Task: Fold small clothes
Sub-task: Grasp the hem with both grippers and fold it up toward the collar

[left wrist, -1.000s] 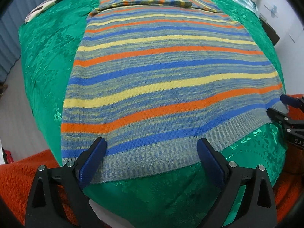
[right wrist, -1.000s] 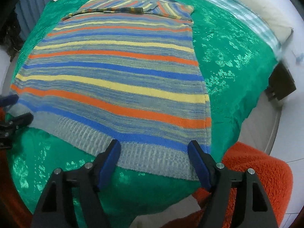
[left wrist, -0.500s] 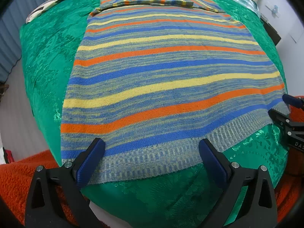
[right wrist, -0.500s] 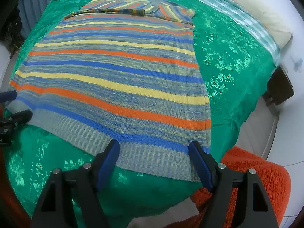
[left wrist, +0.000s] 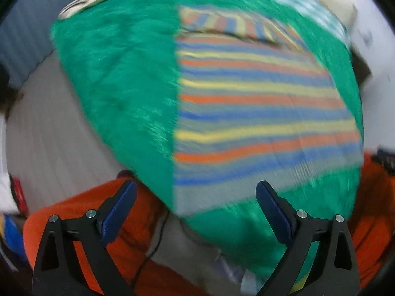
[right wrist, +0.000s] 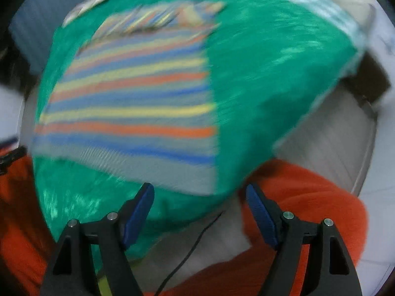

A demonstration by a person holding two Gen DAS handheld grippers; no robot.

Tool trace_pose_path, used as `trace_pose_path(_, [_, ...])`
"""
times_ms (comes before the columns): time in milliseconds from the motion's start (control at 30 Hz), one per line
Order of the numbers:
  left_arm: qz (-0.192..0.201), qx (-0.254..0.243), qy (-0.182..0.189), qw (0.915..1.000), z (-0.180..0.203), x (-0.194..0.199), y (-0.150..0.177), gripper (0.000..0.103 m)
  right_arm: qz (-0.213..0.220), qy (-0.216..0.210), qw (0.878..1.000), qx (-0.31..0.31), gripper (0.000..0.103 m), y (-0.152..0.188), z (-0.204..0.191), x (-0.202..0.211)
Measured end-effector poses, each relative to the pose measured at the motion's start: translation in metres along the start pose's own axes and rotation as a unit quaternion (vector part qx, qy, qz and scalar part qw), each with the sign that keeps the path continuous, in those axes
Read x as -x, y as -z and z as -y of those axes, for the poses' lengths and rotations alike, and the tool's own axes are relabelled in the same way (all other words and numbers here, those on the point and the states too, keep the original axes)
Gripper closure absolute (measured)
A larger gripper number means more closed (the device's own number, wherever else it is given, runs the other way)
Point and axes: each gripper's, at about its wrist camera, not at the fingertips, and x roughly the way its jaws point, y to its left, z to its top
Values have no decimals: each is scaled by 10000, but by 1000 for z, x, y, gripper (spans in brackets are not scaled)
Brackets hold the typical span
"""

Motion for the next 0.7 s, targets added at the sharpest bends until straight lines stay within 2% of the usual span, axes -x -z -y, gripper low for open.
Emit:
trace_pose_path(67, [-66,204,14,9998,-14,-19,-8,7,145,-222,9995,-176,27,-8,18,0])
trace_pose_path(133, [-412,145,102,9990,-11,-47,-11,22,114,-671,9970,-368,30,-16,30,-11])
trace_pose_path(167, [-571,73,147,9982,-9,-55,-9,32,62,-860,9952,-461,32,-19,33,-18])
trace_pose_path(200, [-691,-3,179,9974,-5,-61,-7,33,-66,-1045,9932,-512,35,-23,35,-29])
trace_pose_path(267, [-637,-135,78,9978,2,-64,-1,34,-247,-1193,9915,-459,41,-23,30,-42])
trace_pose_path(300, [-639,-178,77,9978,5,-62,0,43,-363,-1324,9897,-393,50,-22,27,-48])
trace_pose_path(333, [-709,-241,126,9971,8,-61,2,51,-520,-1474,9873,-300,65,-21,23,-55])
trace_pose_path(400, [-840,-357,93,9958,11,-59,1,90,-758,-1649,9832,-178,80,-18,17,-60])
trace_pose_path(433, [-899,-475,47,9948,16,-56,2,98,-795,-1707,9820,-164,91,-18,16,-60])
trace_pose_path(467, [-923,-595,-4,9939,18,-54,1,98,-843,-1807,9798,-170,96,-18,16,-58])
trace_pose_path(533, [-957,-694,18,9930,24,-52,-5,99,-859,-1998,9757,-259,97,-22,19,-54])
trace_pose_path(633, [-944,-383,568,9932,19,-44,-27,99,-668,-2424,9660,-599,97,-31,28,-43])
trace_pose_path(700, [-768,40,1114,9908,6,-38,-50,99,-414,-2753,9562,-909,97,-43,35,-37])
